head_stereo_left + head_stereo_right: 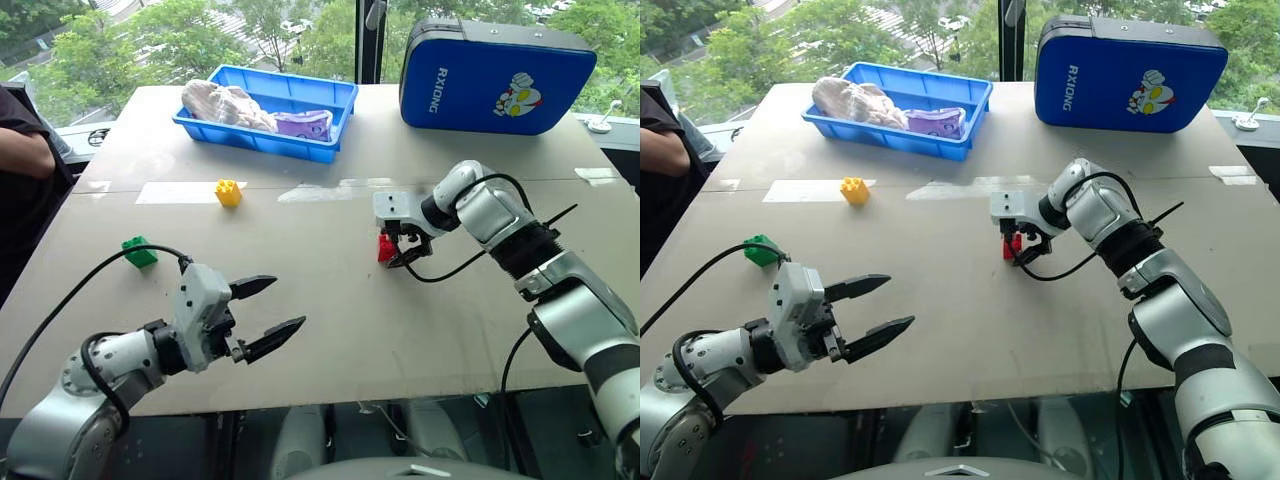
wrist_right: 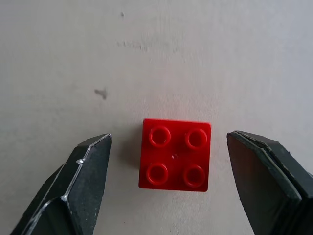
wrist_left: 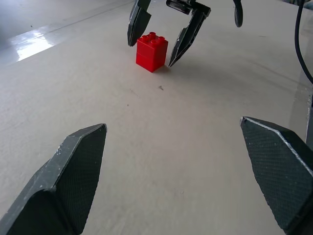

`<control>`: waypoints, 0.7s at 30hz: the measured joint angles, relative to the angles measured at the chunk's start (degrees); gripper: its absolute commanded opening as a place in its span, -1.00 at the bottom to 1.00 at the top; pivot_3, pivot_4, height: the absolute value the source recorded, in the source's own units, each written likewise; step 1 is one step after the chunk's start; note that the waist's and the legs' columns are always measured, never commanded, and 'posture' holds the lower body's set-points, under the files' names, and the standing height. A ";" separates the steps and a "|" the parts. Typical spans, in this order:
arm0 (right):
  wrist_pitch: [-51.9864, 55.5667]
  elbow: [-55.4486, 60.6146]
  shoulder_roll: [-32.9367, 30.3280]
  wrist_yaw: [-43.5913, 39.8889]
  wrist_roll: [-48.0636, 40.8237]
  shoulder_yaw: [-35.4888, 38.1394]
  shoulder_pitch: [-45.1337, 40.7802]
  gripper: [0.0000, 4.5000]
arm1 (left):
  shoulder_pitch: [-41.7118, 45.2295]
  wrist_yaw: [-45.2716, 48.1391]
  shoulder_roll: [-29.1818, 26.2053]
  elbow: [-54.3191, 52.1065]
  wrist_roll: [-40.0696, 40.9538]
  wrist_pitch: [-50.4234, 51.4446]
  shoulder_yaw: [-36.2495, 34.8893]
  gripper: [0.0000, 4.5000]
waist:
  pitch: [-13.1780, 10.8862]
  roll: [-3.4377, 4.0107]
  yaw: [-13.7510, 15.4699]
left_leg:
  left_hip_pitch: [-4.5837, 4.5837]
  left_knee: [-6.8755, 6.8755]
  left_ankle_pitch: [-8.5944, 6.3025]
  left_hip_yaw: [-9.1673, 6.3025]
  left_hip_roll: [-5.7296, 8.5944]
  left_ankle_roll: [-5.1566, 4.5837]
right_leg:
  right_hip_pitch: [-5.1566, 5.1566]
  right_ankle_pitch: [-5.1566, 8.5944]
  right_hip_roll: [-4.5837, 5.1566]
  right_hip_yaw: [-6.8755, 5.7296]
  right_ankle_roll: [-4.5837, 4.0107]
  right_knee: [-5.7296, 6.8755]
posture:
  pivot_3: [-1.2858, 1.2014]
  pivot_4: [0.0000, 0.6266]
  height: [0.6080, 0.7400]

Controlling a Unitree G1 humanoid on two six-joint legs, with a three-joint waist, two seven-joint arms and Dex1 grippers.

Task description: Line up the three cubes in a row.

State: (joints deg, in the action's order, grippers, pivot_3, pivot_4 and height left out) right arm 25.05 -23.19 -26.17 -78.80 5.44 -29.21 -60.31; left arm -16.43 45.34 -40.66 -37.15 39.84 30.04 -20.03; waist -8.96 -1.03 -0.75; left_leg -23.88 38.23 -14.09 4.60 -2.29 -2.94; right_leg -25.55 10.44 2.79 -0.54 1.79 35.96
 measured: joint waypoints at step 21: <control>6.62 57.74 -4.38 19.97 -30.58 31.59 39.56 0.76 | 22.21 -44.19 7.20 19.74 -17.95 14.27 -12.29 1.00 | 0.11 -0.28 0.05 | 0.04 0.09 0.00 -0.05 0.07 -0.01 | 0.14 -0.02 0.12 -0.02 0.05 0.01 | 0.03 -0.52 1.00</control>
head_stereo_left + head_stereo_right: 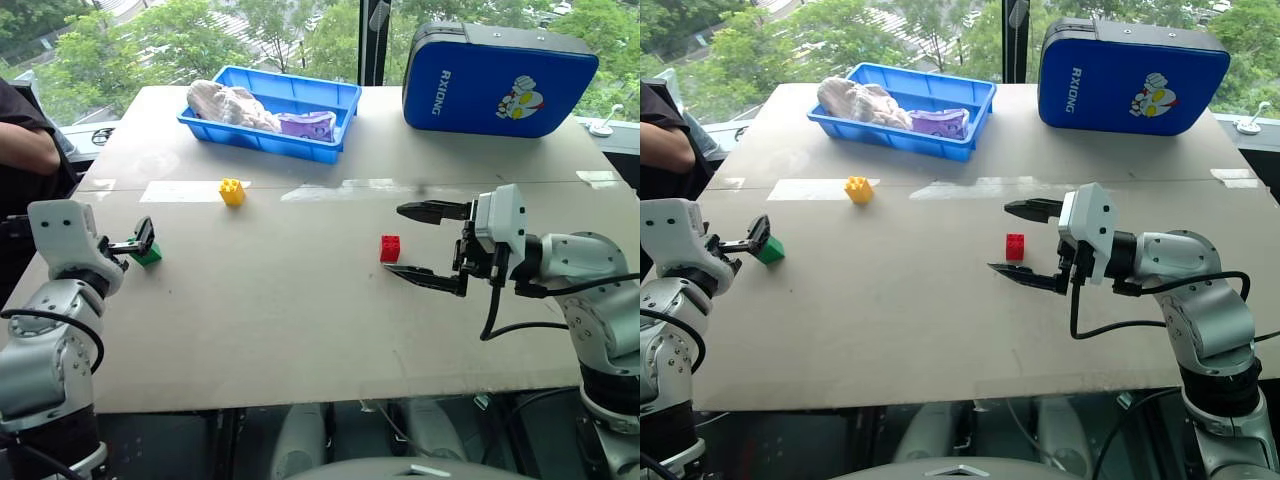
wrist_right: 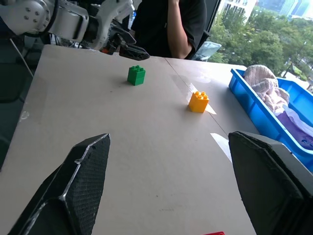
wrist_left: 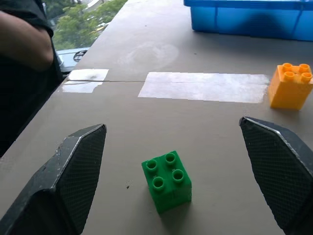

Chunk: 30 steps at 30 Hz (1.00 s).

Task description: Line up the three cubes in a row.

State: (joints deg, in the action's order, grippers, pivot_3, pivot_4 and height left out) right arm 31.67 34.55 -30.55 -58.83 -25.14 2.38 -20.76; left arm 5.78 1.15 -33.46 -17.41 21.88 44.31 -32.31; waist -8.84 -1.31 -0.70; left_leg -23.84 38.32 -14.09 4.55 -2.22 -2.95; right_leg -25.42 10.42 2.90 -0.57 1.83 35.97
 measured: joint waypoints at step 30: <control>-5.51 -0.25 -5.12 5.63 -5.24 -0.21 3.76 0.80 | 9.59 28.14 -0.50 24.85 0.14 -21.19 12.09 -0.41 | -0.01 -0.33 1.15 | -0.06 -0.01 0.00 -0.16 -0.01 0.02 | 0.04 0.00 0.13 -0.23 -0.09 -0.04 | 0.03 -0.52 1.00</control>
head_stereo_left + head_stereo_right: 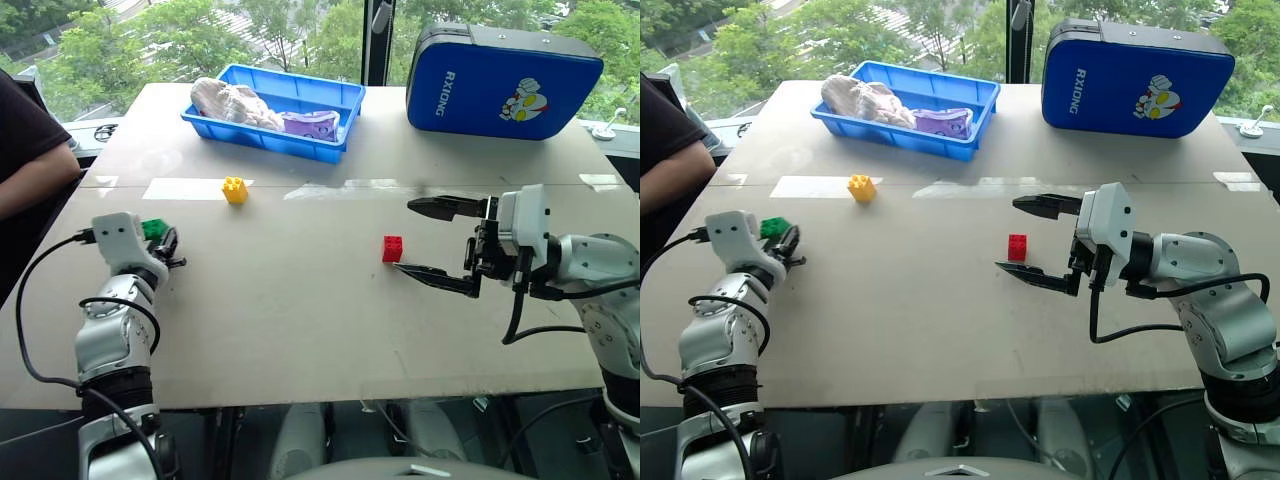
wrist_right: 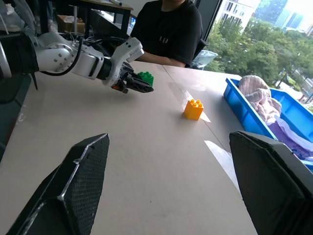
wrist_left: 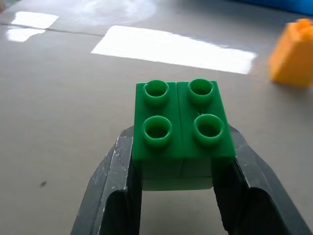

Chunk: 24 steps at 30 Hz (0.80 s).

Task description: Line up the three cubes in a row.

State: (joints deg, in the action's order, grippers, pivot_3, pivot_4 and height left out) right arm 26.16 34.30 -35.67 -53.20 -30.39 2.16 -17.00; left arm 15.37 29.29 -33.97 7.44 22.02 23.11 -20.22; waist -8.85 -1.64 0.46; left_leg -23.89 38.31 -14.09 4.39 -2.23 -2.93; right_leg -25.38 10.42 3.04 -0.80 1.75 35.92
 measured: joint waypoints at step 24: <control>2.11 14.07 -4.61 9.84 -0.59 9.26 27.39 0.80 | 35.97 56.02 7.07 45.09 -17.52 -31.42 33.60 -0.41 | -0.05 -0.09 0.35 | -0.24 0.29 -0.05 0.04 0.08 -0.14 | -0.05 0.11 -0.34 0.15 0.23 -0.05 | 0.03 -0.52 1.00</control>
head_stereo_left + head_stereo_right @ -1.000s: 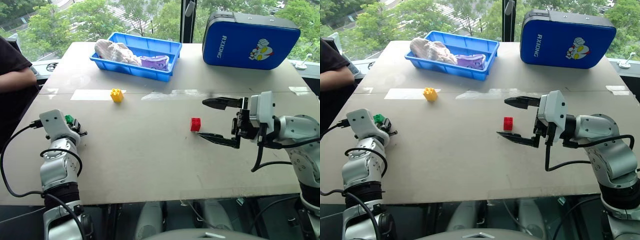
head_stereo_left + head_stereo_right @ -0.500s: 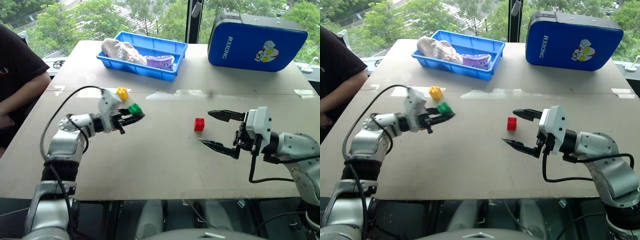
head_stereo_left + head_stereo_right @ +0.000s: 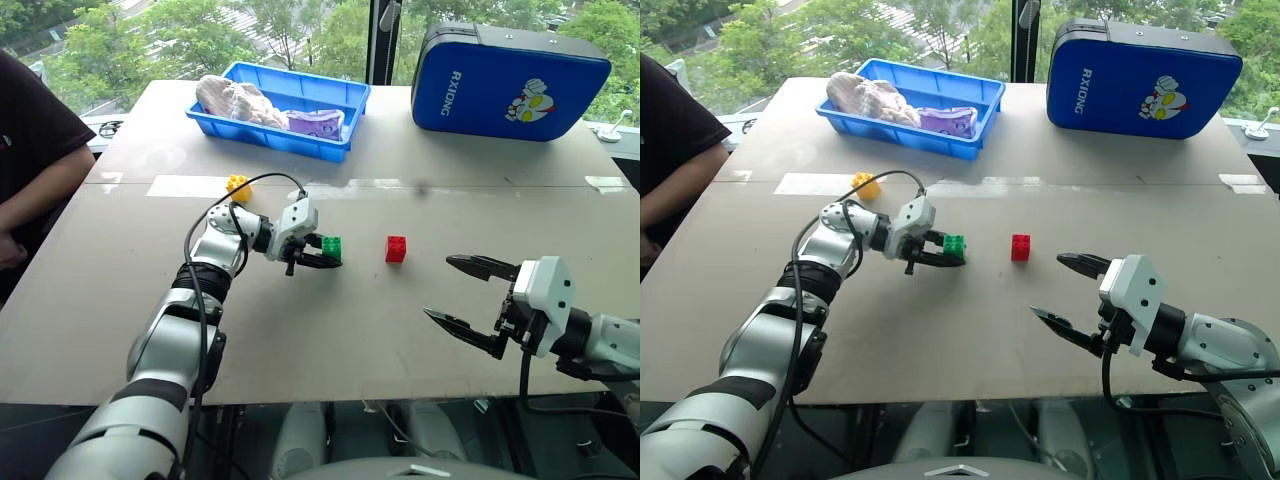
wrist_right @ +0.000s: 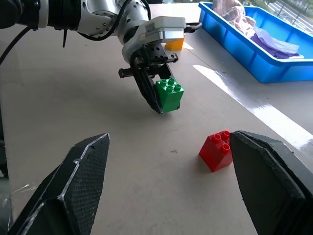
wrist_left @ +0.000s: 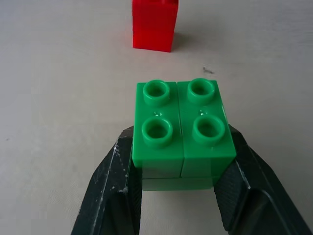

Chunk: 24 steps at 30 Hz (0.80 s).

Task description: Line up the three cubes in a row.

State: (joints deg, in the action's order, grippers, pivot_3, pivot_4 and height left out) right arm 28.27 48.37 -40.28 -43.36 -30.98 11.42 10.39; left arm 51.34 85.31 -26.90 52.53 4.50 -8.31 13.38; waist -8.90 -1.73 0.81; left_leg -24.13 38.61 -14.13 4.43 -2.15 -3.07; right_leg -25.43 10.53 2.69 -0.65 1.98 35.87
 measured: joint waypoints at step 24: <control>-2.22 0.62 -0.24 0.26 -1.32 2.10 4.44 0.80 | 7.11 -0.82 2.29 12.01 -4.50 -6.25 -0.51 -0.41 | 0.00 0.00 0.02 | -0.05 0.05 0.00 -0.14 0.02 0.00 | 0.01 -0.02 -0.02 -0.07 -0.03 0.04 | 0.03 -0.52 1.00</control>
State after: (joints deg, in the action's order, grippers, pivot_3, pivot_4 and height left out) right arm 26.05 48.99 -40.52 -43.10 -32.29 13.52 14.83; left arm 58.45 84.49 -24.61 64.54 0.01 -14.56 12.86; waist -8.89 -1.73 0.83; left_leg -24.17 38.66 -14.13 4.29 -2.12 -3.07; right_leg -25.42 10.50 2.67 -0.72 1.95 35.92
